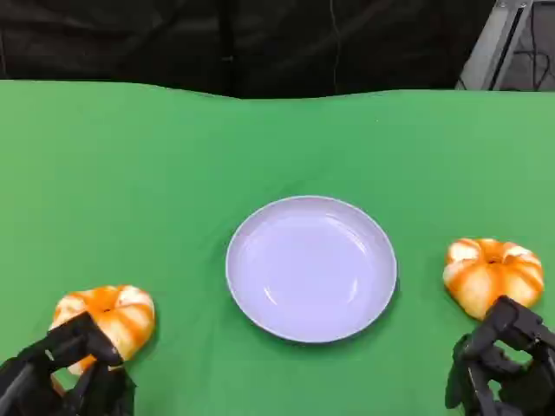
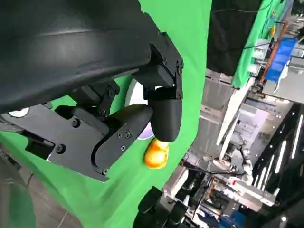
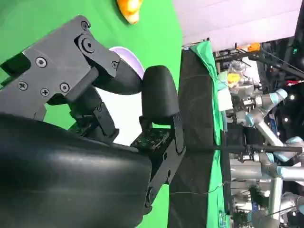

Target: Grasp the bread from the table and place it into the plate.

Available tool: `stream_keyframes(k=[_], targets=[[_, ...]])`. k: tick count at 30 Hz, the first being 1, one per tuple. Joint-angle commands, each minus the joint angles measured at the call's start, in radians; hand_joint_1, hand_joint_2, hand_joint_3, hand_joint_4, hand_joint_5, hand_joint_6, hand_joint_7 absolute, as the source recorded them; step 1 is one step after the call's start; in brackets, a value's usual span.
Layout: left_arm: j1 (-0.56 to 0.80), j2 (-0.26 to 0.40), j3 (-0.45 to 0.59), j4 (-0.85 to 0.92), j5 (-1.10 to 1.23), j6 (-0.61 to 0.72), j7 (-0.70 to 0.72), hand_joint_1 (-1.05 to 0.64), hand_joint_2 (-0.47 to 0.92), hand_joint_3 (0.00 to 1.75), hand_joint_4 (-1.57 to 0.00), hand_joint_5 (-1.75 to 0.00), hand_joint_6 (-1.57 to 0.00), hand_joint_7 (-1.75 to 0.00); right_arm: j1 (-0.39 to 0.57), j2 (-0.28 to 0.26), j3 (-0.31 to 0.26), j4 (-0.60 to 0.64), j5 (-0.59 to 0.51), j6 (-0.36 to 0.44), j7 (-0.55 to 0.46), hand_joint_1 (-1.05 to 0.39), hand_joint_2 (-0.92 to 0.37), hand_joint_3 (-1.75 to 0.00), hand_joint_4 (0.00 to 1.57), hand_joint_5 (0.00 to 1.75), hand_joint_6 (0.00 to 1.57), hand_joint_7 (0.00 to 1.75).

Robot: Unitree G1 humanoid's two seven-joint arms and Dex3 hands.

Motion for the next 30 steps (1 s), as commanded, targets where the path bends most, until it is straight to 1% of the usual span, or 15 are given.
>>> stream_keyframes(k=[1, 16, 22, 30], targets=[[0.008, 0.009, 0.007, -0.009, 0.002, -0.008, 0.007, -0.12, 0.68, 1.04, -0.89, -1.75, -0.73, -1.75, 0.006, -0.012, -0.009, -0.007, 0.010, -0.010, 0.000, -0.14, -0.51, -1.28, 0.91, 1.75, 0.79, 1.63], [0.008, 0.010, 0.007, -0.010, 0.001, -0.005, 0.006, -0.12, 0.67, 1.04, -0.89, -1.75, -0.73, -1.75, 0.006, -0.012, -0.009, -0.011, 0.011, -0.003, -0.002, -0.13, -0.50, -1.29, 0.92, 1.75, 0.80, 1.62], [0.006, 0.007, 0.009, -0.009, -0.003, -0.003, 0.010, -0.11, 0.67, 1.02, -0.89, -1.75, -0.73, -1.75, 0.004, -0.010, -0.010, -0.004, 0.009, -0.017, 0.000, -0.13, -0.49, -1.30, 0.92, 1.75, 0.80, 1.62], [0.006, 0.008, 0.010, -0.010, -0.001, -0.002, 0.012, -0.10, 0.68, 1.01, -0.88, -1.75, -0.72, -1.75, 0.005, -0.010, -0.009, -0.005, 0.008, -0.016, -0.002, -0.14, -0.49, -1.29, 0.92, 1.75, 0.80, 1.62]])
